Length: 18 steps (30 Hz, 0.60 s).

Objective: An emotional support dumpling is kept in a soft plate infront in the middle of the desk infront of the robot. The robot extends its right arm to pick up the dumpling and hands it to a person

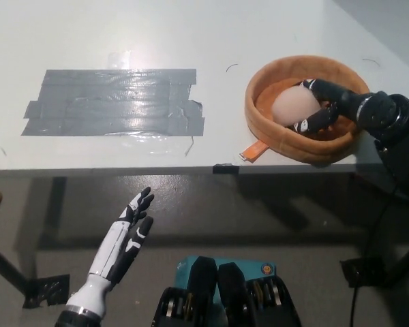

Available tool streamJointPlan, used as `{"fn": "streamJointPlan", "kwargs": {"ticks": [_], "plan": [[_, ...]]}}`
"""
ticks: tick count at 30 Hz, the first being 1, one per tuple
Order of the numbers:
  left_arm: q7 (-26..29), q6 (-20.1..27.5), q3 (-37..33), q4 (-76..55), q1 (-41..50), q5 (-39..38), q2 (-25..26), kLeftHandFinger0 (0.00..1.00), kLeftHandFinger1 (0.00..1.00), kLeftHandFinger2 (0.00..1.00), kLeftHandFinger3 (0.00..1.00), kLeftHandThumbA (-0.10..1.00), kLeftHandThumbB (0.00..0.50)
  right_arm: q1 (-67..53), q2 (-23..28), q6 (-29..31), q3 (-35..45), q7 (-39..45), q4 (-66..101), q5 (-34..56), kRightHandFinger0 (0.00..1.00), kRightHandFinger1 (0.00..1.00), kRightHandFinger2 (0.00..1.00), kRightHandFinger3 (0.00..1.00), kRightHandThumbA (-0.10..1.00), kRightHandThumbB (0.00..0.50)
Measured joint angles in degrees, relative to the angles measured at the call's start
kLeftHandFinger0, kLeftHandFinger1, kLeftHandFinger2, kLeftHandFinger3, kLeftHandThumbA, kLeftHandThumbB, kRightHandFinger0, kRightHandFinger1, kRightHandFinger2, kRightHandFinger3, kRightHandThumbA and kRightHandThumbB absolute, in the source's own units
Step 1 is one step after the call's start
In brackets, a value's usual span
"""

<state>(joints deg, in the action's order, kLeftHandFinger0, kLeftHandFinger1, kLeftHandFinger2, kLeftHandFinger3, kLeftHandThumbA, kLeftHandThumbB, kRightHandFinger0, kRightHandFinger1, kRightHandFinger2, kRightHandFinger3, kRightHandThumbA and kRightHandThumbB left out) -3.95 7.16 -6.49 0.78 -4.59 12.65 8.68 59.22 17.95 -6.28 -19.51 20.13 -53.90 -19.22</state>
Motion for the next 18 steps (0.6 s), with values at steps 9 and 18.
{"fn": "streamJointPlan", "kwargs": {"ticks": [9,18], "plan": [[0.0,-0.01,0.11,0.3,-1.2,-0.1,0.15,1.0,1.0,1.0,1.0,0.99,0.123,-0.02,0.23,1.1,11.43,-3.17,11.47,3.29,0.34,0.76,1.0,1.0,-0.1,0.112],[-0.01,-0.05,0.1,2.07,-3.59,-0.16,0.13,1.0,1.0,1.0,1.0,0.99,0.12,-0.04,0.33,-2.64,18.17,-2.9,30.66,6.77,0.18,0.64,0.96,0.88,-0.1,0.121]]}}
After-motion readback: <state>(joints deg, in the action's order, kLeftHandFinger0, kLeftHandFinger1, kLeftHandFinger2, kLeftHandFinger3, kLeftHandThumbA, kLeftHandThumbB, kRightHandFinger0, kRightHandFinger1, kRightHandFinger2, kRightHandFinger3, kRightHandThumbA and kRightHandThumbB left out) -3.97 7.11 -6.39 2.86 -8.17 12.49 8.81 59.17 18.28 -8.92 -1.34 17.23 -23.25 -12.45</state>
